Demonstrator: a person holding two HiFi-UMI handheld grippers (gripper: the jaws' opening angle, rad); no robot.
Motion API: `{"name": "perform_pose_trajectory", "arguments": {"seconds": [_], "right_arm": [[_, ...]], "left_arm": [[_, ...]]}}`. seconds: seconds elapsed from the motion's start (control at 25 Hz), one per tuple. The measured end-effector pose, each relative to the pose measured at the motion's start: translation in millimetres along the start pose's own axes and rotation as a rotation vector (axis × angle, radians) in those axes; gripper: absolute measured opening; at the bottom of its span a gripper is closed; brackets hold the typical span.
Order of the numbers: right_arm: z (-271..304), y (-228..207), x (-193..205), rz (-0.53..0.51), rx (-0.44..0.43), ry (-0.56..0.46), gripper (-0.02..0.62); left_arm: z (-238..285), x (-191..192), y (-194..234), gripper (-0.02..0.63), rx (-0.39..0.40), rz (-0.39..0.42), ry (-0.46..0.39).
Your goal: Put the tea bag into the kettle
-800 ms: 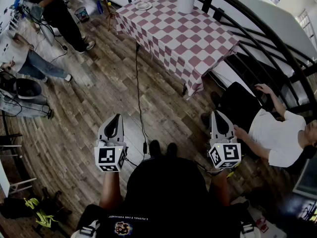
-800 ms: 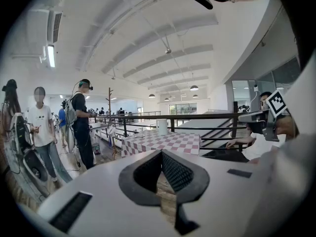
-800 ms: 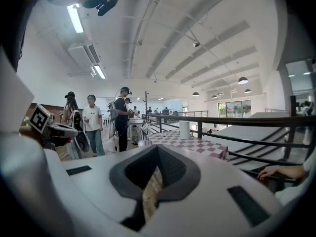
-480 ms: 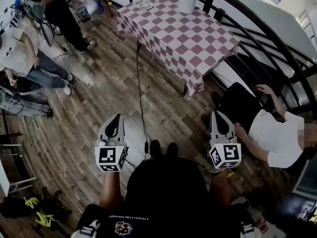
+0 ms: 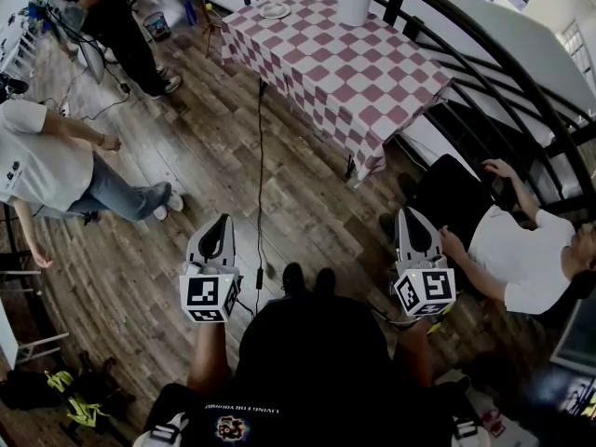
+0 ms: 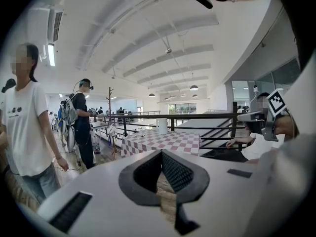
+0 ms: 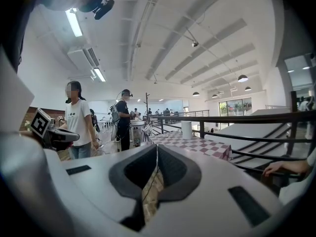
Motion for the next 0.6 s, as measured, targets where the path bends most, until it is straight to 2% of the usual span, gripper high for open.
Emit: {"name": "perform_pose_trajectory", "arguments": {"seconds": [0.6], "right_arm": [[32.0, 40.4, -1.8, 0.004, 0.017, 0.002, 0.018]], "left_arm": [[15.1, 7.7, 43.1, 0.008, 0.049, -0.003, 0.007]]}}
Point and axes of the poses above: the fingertips, and each gripper's own axes: z forward along the fingers, y to its left, x out of its underside, the point moved 8 cm from there along -z, backward along the fingers, and after that the axes turned 12 degrees about -x, right-handed, at the moved point
